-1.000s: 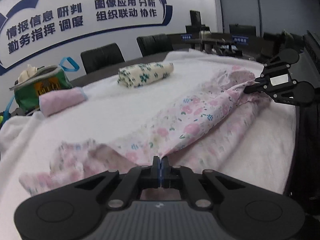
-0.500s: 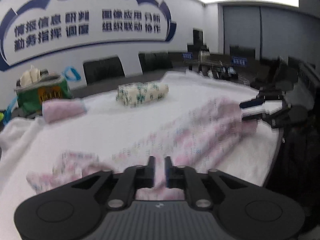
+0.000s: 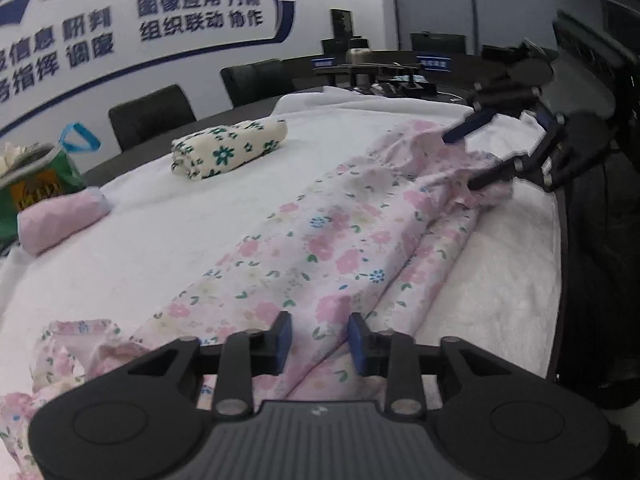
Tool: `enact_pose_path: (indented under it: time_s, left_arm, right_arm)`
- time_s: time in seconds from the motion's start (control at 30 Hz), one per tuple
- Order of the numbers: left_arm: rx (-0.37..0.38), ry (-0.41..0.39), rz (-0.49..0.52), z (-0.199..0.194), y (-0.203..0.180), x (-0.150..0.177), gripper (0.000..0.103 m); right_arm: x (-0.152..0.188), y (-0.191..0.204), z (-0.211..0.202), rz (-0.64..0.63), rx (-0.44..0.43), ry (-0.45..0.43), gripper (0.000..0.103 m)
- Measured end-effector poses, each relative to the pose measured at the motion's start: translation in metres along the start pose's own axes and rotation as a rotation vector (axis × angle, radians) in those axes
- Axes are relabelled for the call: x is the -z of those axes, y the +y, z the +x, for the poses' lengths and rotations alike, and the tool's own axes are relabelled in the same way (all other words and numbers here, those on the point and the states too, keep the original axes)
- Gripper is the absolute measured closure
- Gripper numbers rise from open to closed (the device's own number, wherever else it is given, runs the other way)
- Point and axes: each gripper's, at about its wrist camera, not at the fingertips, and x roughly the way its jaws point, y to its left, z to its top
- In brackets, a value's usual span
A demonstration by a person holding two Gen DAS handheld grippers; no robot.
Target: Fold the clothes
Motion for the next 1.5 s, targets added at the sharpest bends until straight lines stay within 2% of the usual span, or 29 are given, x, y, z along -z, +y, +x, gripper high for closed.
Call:
enact_pose_path:
  time_s: [0.03,0.07,0.1,0.13,0.17,0.23,0.37,0.47,0.5,0.57,0.63,0.67,0.73,0.77,0.8,0.83,0.87,0.9,0.97,1.0,1.07,1.13,1.17,1.2,1.33,1.37,1.4,1.43,1.5]
  left_arm:
    - [0.0,0.005,-0.003,-0.001,0.001,-0.001,0.101]
    - [-0.004,0.003,0.001,-0.002,0.002,-0.001,0.101]
    - [-0.008,0.0,0.005,-0.004,0.002,-0.001,0.102]
    - [-0.012,-0.001,0.01,-0.006,0.001,-0.001,0.103]
    - [-0.016,0.001,0.016,-0.008,0.001,-0.001,0.103]
    - [-0.025,0.004,0.028,-0.01,0.0,0.001,0.103]
    - [-0.02,0.01,0.006,-0.01,0.003,0.005,0.103]
    - [-0.008,0.003,-0.009,-0.011,0.003,0.008,0.103]
    - [-0.005,0.002,-0.012,-0.012,0.003,0.01,0.103]
    - [-0.003,0.006,-0.012,-0.013,0.002,0.014,0.103]
    - [-0.004,0.004,-0.023,-0.014,0.003,0.016,0.103]
    - [-0.005,0.002,-0.032,-0.015,0.005,0.016,0.102]
    - [-0.013,0.001,-0.034,-0.018,0.005,0.014,0.101]
    - [-0.023,-0.007,-0.036,-0.022,0.005,0.013,0.099]
    - [-0.011,-0.024,-0.052,-0.026,0.007,0.009,0.098]
    - [0.004,-0.041,-0.07,-0.031,0.008,0.005,0.096]
    - [0.037,-0.068,-0.097,-0.036,0.01,-0.002,0.088]
    - [0.071,-0.09,-0.118,-0.037,0.009,-0.009,0.074]
    - [0.12,-0.144,-0.123,-0.031,-0.002,-0.029,0.062]
    - [0.125,-0.162,-0.092,-0.022,-0.013,-0.039,0.059]
    - [0.108,-0.145,0.004,0.003,-0.038,-0.054,0.059]
    - [0.129,-0.085,0.037,0.029,-0.052,-0.062,0.06]
    - [0.145,-0.063,0.027,0.038,-0.055,-0.064,0.06]
    - [0.146,-0.051,0.022,0.043,-0.055,-0.064,0.06]
    - [0.128,-0.053,-0.01,0.05,-0.053,-0.064,0.06]
    - [0.122,-0.059,-0.02,0.051,-0.052,-0.064,0.066]
    - [0.116,-0.064,-0.029,0.051,-0.051,-0.065,0.093]
    - [0.11,-0.07,-0.039,0.051,-0.05,-0.065,0.103]
    - [0.092,-0.088,-0.041,0.049,-0.05,-0.065,0.103]
  right_arm:
    - [-0.001,0.001,0.006,-0.017,-0.001,0.03,0.052]
    - [-0.002,0.006,0.014,-0.052,-0.002,0.07,0.058]
    - [-0.004,0.01,0.016,-0.089,0.014,0.076,0.084]
    - [-0.006,0.014,0.018,-0.127,0.031,0.082,0.096]
    - [-0.008,0.019,0.02,-0.165,0.047,0.088,0.1]
    - [-0.012,0.028,0.024,-0.24,0.085,0.098,0.1]
    - [-0.018,0.044,0.013,-0.418,0.303,0.07,0.1]
    - [-0.006,0.066,0.015,-0.61,0.484,0.047,0.1]
    - [0.0,0.072,0.016,-0.652,0.49,0.049,0.1]
    - [0.013,0.083,0.019,-0.715,0.481,0.077,0.1]
    - [0.025,0.089,0.025,-0.733,0.383,0.18,0.098]
    - [0.029,0.088,0.028,-0.723,0.335,0.232,0.097]
    - [0.024,0.08,0.025,-0.659,0.285,0.247,0.093]
    - [0.015,0.072,0.017,-0.608,0.24,0.225,0.083]
    - [0.007,0.065,0.01,-0.556,0.195,0.203,0.063]
    - [-0.001,0.058,0.003,-0.505,0.15,0.181,0.055]
    - [-0.01,0.05,-0.004,-0.454,0.105,0.159,0.045]
    - [-0.017,0.043,-0.01,-0.407,0.064,0.138,0.045]
    - [-0.025,0.03,-0.003,-0.379,0.014,0.131,0.045]
    - [-0.029,0.024,0.003,-0.368,-0.013,0.134,0.045]
    - [-0.031,0.014,0.019,-0.36,-0.053,0.162,0.048]
    - [-0.028,0.016,0.04,-0.39,-0.085,0.224,0.077]
    - [-0.027,0.017,0.047,-0.415,-0.106,0.259,0.099]
    - [-0.026,0.02,0.049,-0.44,-0.104,0.258,0.099]
    - [-0.037,0.022,0.023,-0.465,0.066,0.119,0.099]
    - [-0.036,0.027,0.017,-0.481,0.101,0.089,0.099]
    - [-0.035,0.033,0.013,-0.501,0.135,0.063,0.099]
    - [-0.03,0.041,0.014,-0.544,0.164,0.058,0.099]
    - [-0.019,0.056,0.019,-0.627,0.219,0.052,0.095]
